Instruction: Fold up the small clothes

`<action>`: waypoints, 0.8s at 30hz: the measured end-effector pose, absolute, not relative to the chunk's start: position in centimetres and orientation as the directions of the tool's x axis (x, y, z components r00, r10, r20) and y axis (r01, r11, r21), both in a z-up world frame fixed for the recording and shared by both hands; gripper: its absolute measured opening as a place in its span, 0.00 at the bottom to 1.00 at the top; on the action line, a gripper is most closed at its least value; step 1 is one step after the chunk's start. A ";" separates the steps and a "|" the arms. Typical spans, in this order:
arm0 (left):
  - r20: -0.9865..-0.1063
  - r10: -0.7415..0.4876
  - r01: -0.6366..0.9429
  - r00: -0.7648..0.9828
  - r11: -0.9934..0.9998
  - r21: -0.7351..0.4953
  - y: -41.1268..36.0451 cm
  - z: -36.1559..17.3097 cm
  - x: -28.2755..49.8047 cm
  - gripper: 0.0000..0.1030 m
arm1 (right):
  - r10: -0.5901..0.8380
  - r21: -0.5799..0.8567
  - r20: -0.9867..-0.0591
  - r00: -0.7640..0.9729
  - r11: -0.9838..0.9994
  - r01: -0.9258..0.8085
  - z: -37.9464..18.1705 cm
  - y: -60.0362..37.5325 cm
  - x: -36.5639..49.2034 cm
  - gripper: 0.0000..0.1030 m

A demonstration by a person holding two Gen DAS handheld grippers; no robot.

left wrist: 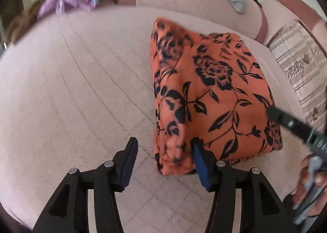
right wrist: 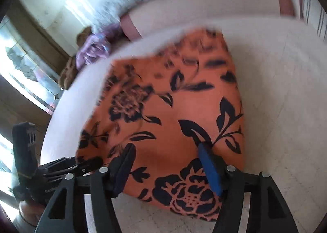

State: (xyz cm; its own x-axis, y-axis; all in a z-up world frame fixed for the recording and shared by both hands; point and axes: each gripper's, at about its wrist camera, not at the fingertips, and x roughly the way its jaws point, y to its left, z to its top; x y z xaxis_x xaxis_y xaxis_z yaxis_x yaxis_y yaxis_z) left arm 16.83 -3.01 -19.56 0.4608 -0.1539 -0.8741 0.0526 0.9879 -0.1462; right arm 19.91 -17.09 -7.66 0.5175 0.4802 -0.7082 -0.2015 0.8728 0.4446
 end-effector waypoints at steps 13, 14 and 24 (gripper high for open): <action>-0.780 -0.057 0.038 0.623 0.998 -0.043 -4.4 -13.9 10.3 0.73 | 0.280 0.242 -0.750 0.599 0.959 -0.146 -4.0 -16.4 10.9 0.85; -0.776 -0.054 0.038 0.628 0.999 -0.039 -4.5 -13.5 9.9 0.73 | 0.271 0.232 -0.751 0.602 0.962 -0.143 -3.9 -16.2 10.2 0.85; -0.692 0.036 -0.011 0.721 0.999 0.041 -5.1 -10.8 7.1 0.90 | 0.197 0.148 -0.745 0.637 0.980 -0.130 -1.5 -15.8 7.1 0.91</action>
